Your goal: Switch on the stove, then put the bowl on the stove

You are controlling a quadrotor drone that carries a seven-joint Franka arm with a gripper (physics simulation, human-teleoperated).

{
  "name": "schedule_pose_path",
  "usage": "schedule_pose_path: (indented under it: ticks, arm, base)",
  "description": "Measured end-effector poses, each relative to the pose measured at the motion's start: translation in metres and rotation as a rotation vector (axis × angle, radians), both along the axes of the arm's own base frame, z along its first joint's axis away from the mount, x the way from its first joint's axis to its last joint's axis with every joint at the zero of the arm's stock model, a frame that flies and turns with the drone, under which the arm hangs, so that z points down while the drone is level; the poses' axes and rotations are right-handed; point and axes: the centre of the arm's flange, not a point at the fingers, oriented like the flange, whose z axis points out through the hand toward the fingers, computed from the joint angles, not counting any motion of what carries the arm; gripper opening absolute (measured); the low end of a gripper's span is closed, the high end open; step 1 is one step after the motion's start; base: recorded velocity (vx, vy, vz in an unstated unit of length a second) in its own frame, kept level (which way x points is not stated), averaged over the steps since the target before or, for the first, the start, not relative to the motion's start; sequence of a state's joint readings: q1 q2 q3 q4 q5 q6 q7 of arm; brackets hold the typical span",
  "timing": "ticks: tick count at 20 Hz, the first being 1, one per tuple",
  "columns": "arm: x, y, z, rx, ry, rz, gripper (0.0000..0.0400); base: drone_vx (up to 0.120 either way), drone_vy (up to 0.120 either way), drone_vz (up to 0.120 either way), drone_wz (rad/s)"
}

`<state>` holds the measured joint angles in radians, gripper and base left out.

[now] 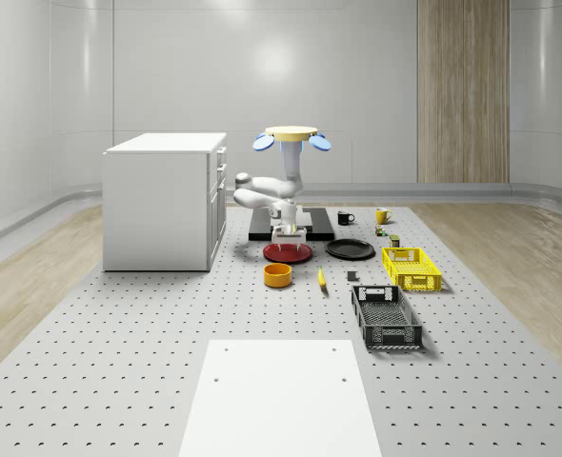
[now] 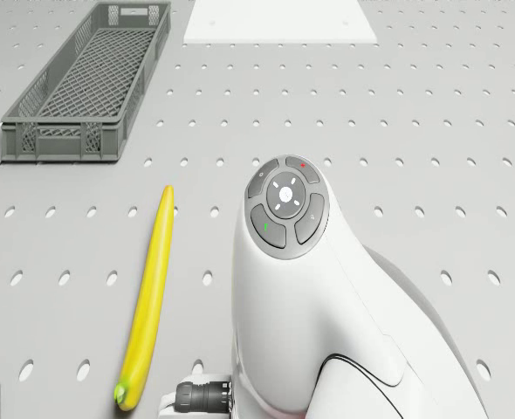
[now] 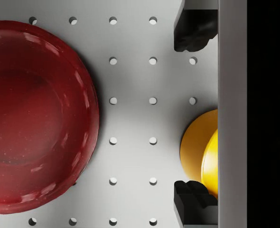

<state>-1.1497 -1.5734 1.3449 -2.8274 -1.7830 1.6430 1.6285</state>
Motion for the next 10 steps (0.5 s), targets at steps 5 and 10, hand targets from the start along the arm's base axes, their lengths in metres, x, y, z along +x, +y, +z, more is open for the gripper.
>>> schedule_pose_path:
  ticks: [5,10]
  arm:
    - [0.0000,0.0000,0.0000,0.000,0.000,0.000,0.0400]
    - [0.0000,0.0000,0.0000,0.000,0.000,0.000,0.0400]
  base:
    - [0.120,0.024,0.000,0.000]
    - [0.120,0.040,0.000,0.000]
